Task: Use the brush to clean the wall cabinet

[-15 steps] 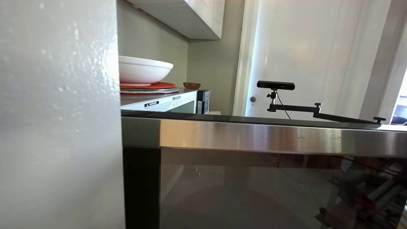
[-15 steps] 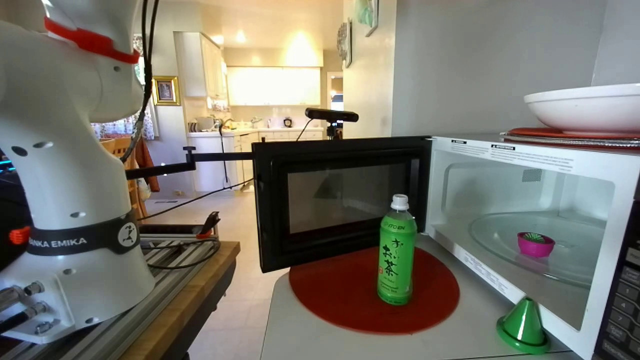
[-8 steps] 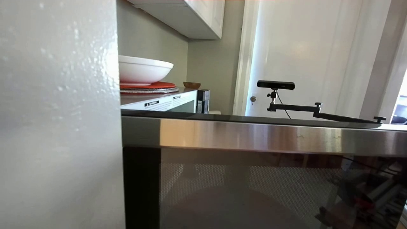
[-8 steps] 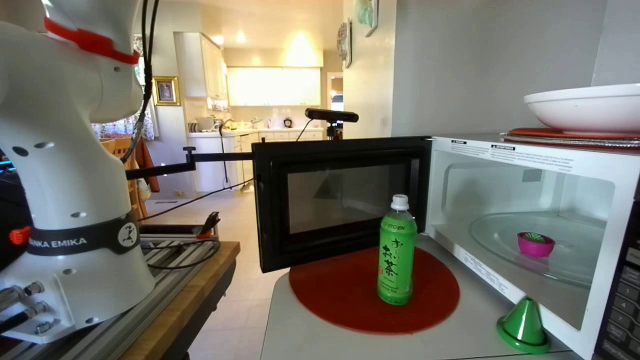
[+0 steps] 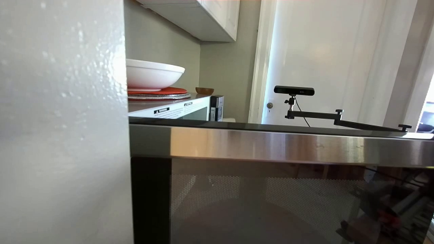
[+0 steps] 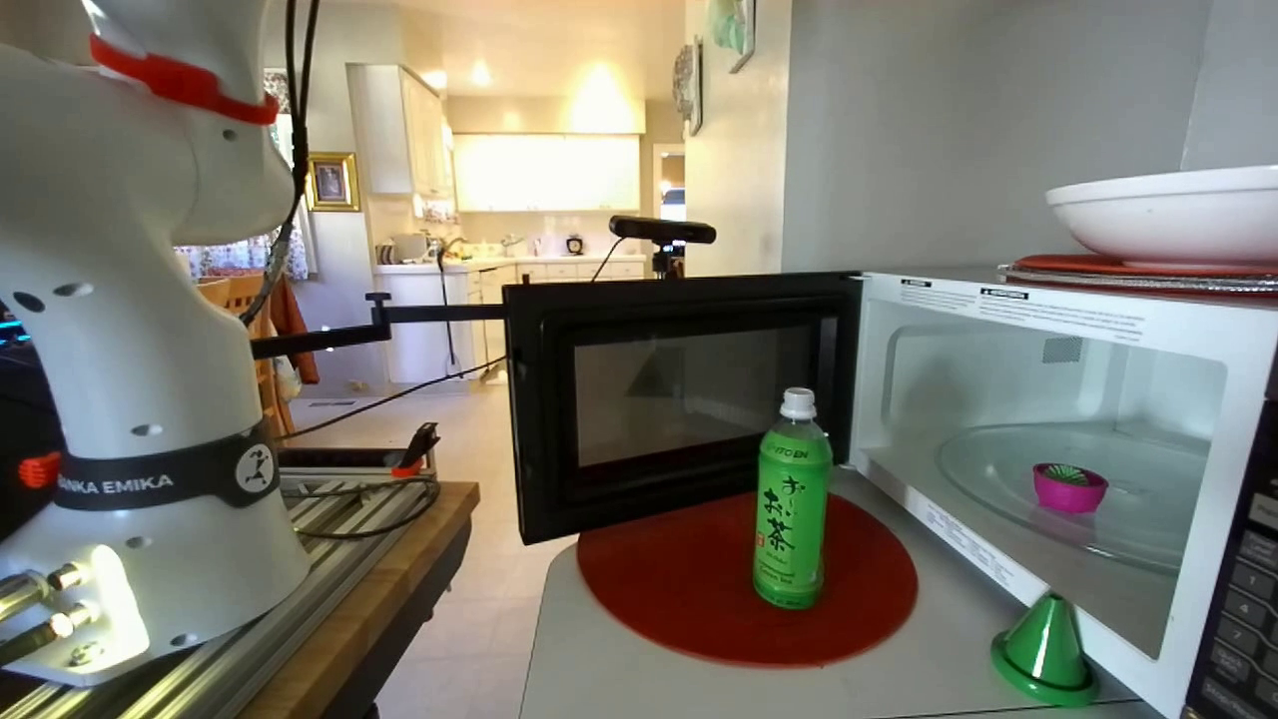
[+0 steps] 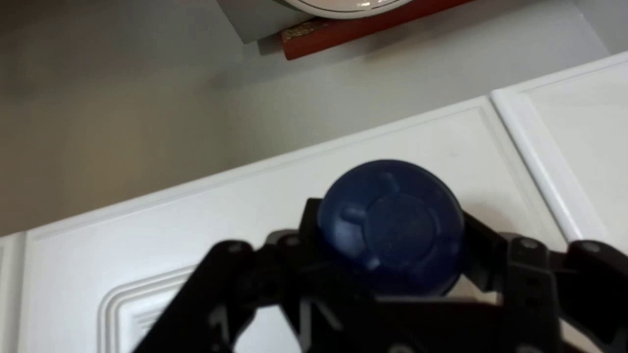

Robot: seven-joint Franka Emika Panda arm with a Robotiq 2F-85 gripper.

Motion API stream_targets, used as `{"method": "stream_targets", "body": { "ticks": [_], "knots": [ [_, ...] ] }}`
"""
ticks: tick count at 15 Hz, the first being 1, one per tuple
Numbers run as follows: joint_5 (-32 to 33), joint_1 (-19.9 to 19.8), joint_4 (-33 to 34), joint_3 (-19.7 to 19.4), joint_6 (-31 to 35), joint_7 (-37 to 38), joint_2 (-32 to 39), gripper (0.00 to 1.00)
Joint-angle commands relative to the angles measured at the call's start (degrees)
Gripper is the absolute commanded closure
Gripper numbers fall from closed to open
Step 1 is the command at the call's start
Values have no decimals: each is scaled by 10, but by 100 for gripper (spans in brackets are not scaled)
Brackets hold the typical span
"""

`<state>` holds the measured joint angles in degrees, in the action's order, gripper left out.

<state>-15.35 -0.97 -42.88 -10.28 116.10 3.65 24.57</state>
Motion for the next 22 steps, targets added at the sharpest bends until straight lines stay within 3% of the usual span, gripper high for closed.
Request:
{"method": "stream_targets", "body": {
  "ticks": [1,15,22],
  "knots": [
    [-7,-9,-7,2,7,-6,0,65],
    [-11,49,-5,45,-4,-11,2,65],
    [-5,23,-6,32,-8,-18,3,65]
  ]
}}
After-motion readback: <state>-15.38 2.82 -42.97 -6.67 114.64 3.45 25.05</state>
